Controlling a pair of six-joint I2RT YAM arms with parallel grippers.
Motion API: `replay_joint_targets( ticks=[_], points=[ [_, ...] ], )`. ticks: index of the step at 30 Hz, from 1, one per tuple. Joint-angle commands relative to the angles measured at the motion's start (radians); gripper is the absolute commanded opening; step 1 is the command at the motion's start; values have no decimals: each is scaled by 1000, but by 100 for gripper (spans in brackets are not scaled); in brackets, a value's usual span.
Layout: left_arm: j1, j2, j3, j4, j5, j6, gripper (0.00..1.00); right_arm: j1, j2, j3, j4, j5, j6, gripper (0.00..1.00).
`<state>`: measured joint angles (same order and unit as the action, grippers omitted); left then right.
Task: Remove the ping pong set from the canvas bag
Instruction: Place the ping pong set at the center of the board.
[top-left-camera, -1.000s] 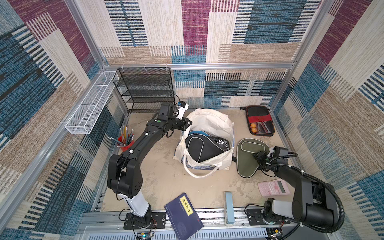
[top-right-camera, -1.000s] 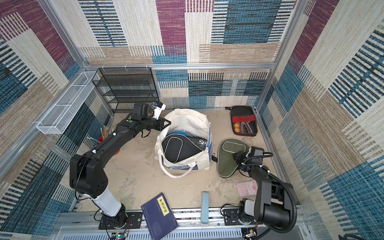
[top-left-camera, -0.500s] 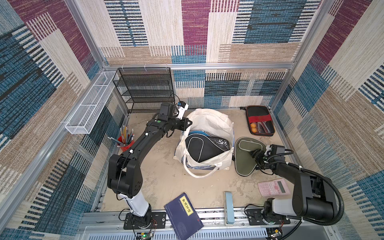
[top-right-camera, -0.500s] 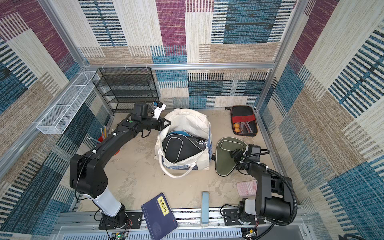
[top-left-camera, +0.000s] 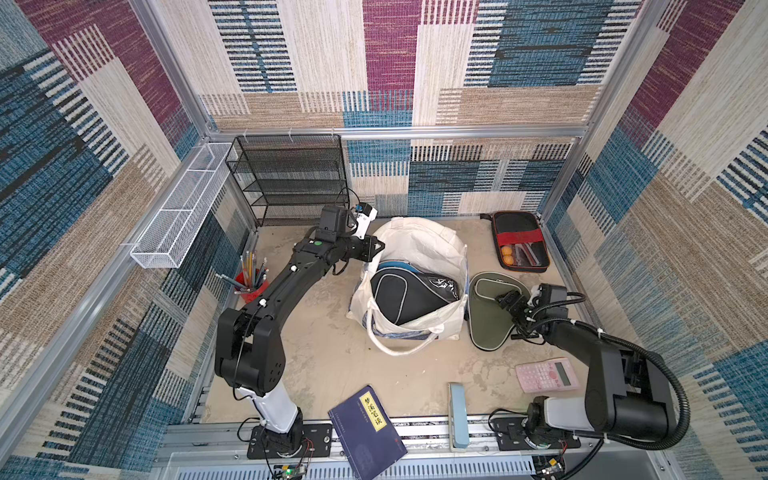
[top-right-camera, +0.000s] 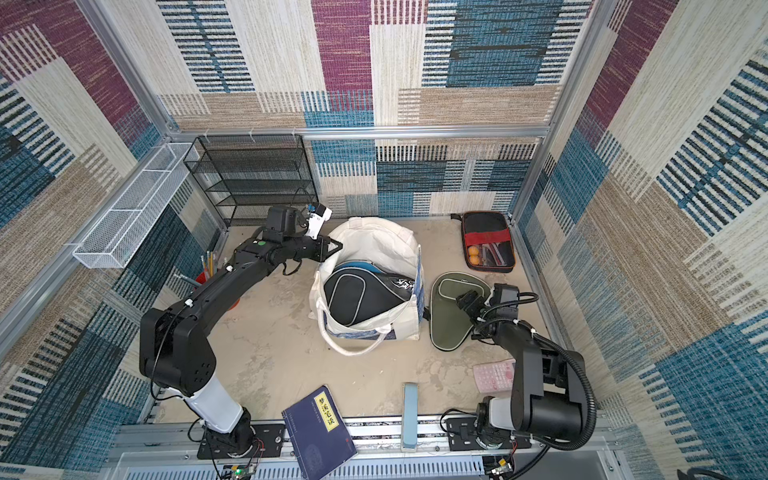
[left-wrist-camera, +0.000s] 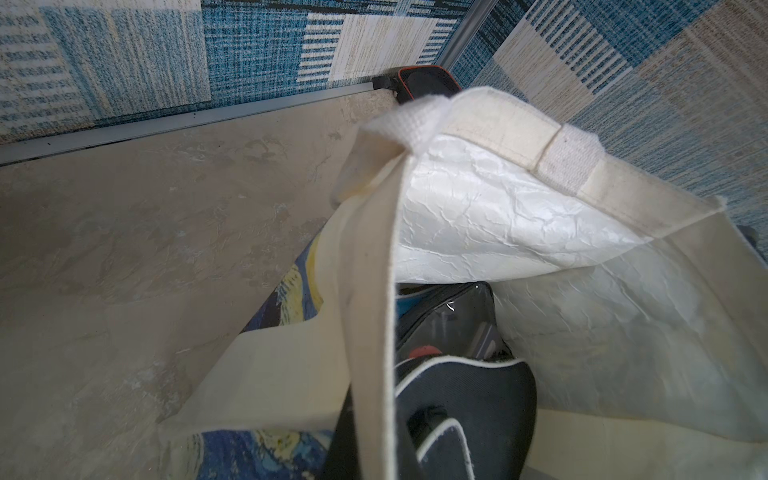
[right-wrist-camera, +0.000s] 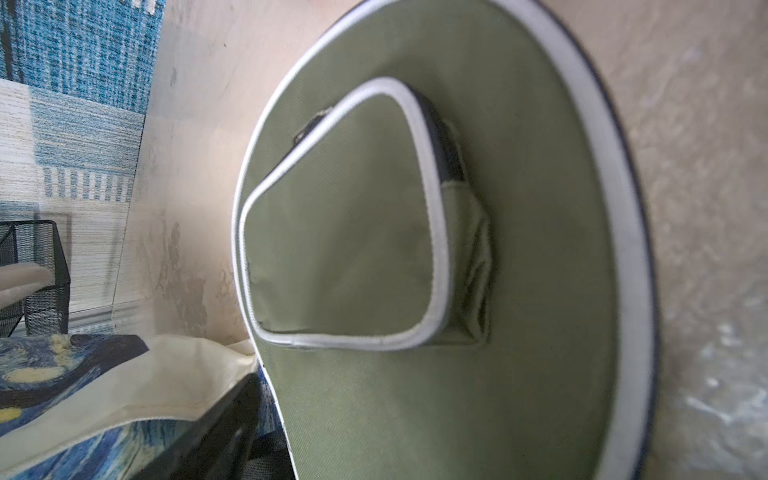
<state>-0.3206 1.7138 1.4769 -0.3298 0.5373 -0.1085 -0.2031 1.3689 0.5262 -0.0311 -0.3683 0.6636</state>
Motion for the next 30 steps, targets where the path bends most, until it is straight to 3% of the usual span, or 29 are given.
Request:
replay_joint_targets(
  ticks=[1,30],
  points=[
    [2,0,11,-9,1,-2,0,0,8,19,-77,58,-29,97],
    [5,-15,26,-22,-2,12,0,0,-57,63,-250,243,-109,99]
  ],
)
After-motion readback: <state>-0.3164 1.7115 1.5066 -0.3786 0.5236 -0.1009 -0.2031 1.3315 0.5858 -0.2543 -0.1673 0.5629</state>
